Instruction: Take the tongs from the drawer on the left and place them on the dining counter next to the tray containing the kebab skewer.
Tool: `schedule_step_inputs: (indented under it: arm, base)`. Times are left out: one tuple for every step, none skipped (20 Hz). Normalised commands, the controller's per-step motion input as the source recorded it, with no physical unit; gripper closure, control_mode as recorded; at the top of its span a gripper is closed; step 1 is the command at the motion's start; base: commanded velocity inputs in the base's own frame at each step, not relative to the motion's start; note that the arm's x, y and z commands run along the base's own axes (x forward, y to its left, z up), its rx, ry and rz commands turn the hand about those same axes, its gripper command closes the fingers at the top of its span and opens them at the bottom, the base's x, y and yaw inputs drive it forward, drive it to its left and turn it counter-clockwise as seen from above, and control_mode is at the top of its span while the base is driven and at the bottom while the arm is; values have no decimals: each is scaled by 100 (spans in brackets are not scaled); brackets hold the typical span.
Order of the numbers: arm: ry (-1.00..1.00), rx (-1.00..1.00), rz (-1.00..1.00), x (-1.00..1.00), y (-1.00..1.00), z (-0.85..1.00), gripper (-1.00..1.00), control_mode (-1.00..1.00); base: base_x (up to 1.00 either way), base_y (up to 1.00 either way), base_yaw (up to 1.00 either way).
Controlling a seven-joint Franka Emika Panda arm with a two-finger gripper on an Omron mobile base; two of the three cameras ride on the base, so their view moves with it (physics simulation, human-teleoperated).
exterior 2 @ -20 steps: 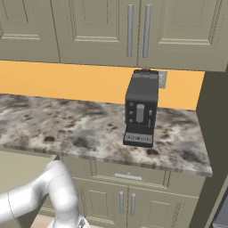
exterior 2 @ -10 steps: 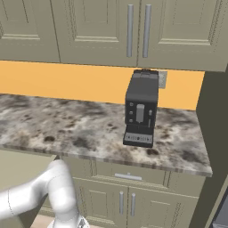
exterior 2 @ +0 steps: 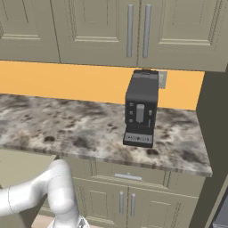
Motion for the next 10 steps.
schedule_step_inputs:
  arm:
    - [0, 0, 0, -13, -38, -67, 100, -100]
    - [0, 0, 0, -13, -39, -65, 100, -100]
    - [0, 0, 0, -15, -42, -61, 100, -100]
    - [0, 0, 0, -21, -43, -56, 100, -100]
    - [0, 0, 0, -24, -42, -49, 100, -100]
    - [0, 0, 0, -34, -46, -41, 100, -100]
    - [0, 0, 0, -34, -43, -34, 100, -100]
    - [0, 0, 0, -39, -42, -32, 100, -100]
    - [0, 0, -2, -41, -43, -29, 100, -100]
    - [0, 0, -5, -36, -50, -21, 100, -100]
  base:
    - [0, 0, 0]
    - [0, 0, 0]
    - [0, 0, 0]
    - [0, 0, 0]
    - [0, 0, 0]
    - [0, 0, 0]
    - [0, 0, 0]
    - [0, 0, 0]
    - [0, 0, 0]
    - [0, 0, 0]
